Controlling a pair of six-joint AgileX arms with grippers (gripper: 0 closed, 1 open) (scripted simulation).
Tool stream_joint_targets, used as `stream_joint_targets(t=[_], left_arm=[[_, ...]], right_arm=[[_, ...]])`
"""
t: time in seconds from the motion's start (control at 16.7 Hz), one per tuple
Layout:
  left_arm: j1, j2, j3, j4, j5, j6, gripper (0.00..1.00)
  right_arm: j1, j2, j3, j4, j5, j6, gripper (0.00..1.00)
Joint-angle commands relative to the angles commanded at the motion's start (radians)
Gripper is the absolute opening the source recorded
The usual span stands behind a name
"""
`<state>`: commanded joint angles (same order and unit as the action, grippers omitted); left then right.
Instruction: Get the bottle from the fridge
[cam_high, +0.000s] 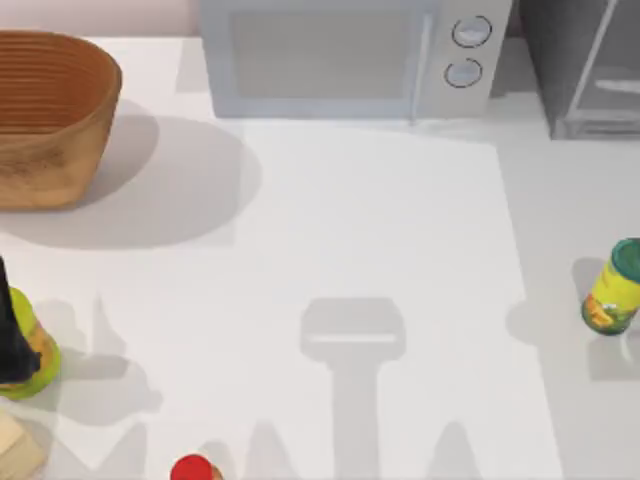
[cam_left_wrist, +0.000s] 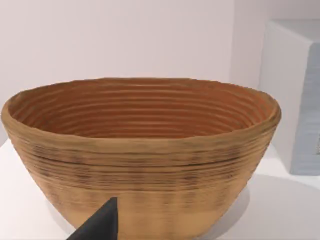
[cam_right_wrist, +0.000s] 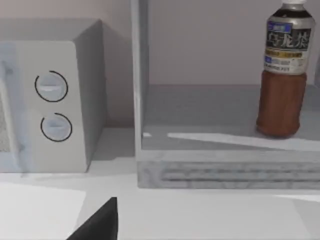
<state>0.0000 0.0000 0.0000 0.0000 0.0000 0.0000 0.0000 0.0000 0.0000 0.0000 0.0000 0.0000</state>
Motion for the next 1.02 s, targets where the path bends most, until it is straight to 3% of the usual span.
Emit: stream_joint_targets(t=[0.24, 0.42, 1.02], left_arm=[[0.000, 0.000, 0.000, 0.000, 0.000, 0.000, 1.00], [0.000, 0.000, 0.000, 0.000, 0.000, 0.000, 1.00], [0.000, 0.000, 0.000, 0.000, 0.000, 0.000, 1.00]], right_arm=[[-0.012, 0.031, 0.004, 0.031, -0.012, -0.001, 1.00], [-0.058, 0.157, 0.023, 0.158, -0.056, -0.003, 1.00], [-0.322, 1.088, 0.105, 0.970, -0.307, 0.006, 1.00]])
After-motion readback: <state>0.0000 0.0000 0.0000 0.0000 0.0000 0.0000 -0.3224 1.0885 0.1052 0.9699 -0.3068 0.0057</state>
